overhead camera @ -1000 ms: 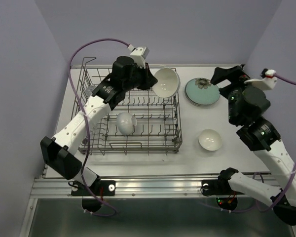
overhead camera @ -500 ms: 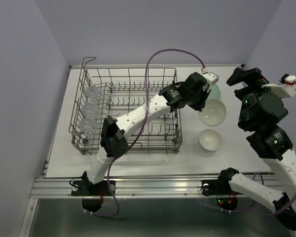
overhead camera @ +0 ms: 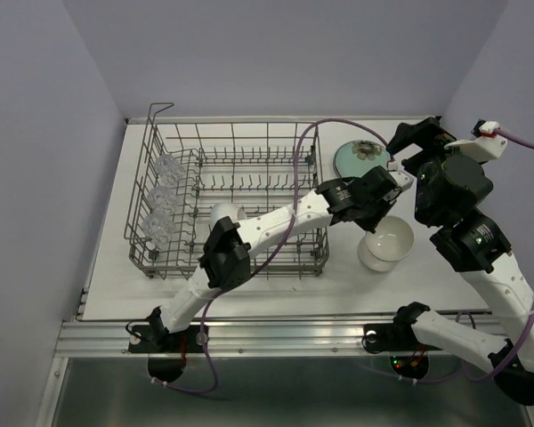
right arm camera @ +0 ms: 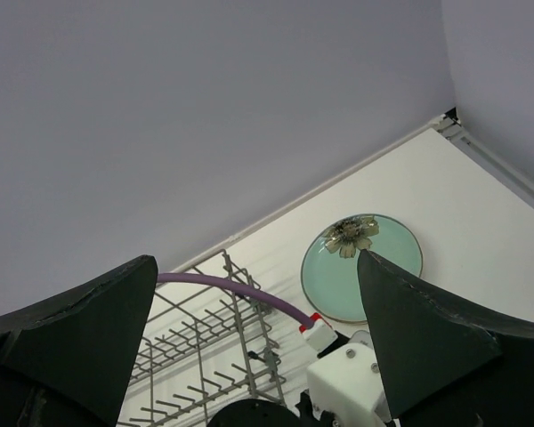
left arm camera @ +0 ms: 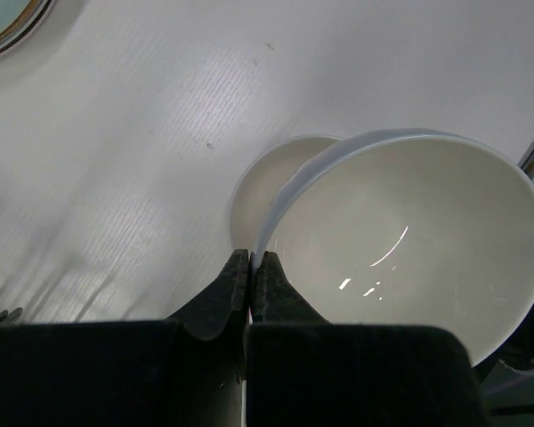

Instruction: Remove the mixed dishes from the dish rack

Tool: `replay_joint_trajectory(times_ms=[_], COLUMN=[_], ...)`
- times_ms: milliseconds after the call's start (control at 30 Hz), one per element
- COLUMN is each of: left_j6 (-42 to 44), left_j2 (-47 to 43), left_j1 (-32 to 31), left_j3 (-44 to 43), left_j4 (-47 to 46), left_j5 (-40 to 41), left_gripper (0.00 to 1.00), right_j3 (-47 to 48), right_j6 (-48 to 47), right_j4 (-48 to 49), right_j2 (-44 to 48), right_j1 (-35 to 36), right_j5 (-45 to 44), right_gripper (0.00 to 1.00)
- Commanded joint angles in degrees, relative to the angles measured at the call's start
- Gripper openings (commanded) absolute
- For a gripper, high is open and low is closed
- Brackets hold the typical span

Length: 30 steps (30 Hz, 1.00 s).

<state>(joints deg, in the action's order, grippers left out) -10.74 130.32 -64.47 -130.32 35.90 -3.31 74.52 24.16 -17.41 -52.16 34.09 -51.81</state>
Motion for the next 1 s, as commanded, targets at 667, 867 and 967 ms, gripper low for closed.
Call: replay_joint_trajectory(times_ms=[667,867,967], left_j6=[0.9,1.6,1.78], left_j2=[6.52,5.82,5.21], left_j1=[-0.48,-0.66,-0.75], left_j3=[-5.64,-6.43,-8.01], left_j4=[-0.83,-1.01,-0.22], left_j5=[0.94,0.06,-0.29], left_gripper=[0.26,0.54,0.63], right_j3=[-0.34,-0.43,-0.43], right_j6=[0.45,0.8,0.62], right_j4=[0.88,0.8,0.8], right_j2=[1.71,2.06,2.06], right_j1=[-0.07,-0.07,-0.07], right_j5=[2.42,2.86,3.29], right_gripper=[1.0,1.0,1.0])
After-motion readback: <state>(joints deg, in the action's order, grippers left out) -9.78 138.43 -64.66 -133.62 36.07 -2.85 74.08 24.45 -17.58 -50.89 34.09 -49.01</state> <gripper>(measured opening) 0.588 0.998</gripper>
